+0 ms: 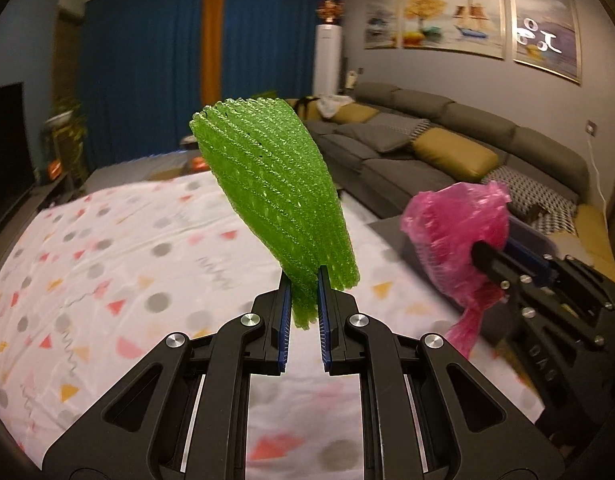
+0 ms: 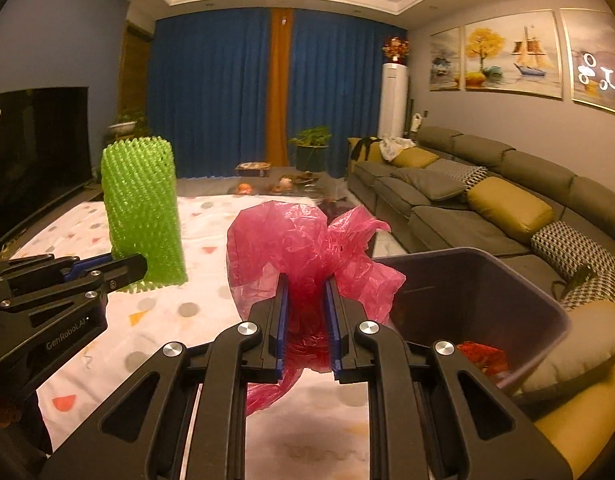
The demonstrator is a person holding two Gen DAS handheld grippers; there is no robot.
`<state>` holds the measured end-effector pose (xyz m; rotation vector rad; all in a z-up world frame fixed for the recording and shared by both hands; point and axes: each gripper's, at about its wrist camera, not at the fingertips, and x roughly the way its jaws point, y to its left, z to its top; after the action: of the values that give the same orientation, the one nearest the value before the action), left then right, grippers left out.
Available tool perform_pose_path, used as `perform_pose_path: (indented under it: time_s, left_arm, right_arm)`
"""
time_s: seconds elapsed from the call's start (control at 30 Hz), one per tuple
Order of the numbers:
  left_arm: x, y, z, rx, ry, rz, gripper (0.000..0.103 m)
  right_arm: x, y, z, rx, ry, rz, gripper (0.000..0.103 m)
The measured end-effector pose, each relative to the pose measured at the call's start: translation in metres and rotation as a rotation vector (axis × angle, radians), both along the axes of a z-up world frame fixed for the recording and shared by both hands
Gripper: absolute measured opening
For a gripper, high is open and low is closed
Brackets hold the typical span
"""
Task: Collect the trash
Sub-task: 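Carry the green foam net and pink bag over the grey bin with both tools, then open both tools to drop the green net and pink bag into the bin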
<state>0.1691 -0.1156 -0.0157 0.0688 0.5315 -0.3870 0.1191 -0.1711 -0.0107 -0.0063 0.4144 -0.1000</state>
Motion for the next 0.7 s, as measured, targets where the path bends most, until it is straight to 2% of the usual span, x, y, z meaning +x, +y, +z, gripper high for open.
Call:
perform_pose_path:
  time_s: [0.2,0.4,0.7]
  left_arm:
    - [-0.002,-0.061,0.009,0.006,-0.023,-0.144,0.011]
    - [0.017,-0.111,-0.002,0.010,0.018,-0.247,0.011]
    - [0.041,-0.166,-0.031,0.020,0.089,-0.362,0.013]
  right_arm:
    - [-0.011,-0.058,0.001,0.069,-0.034,-0.118,0.018]
    - [-0.021,-0.118,-0.004,0.157,-0.067,-0.241,0.018]
    - [-0.013,-0.150,-0.019,0.211,-0.058,-0.285,0.020]
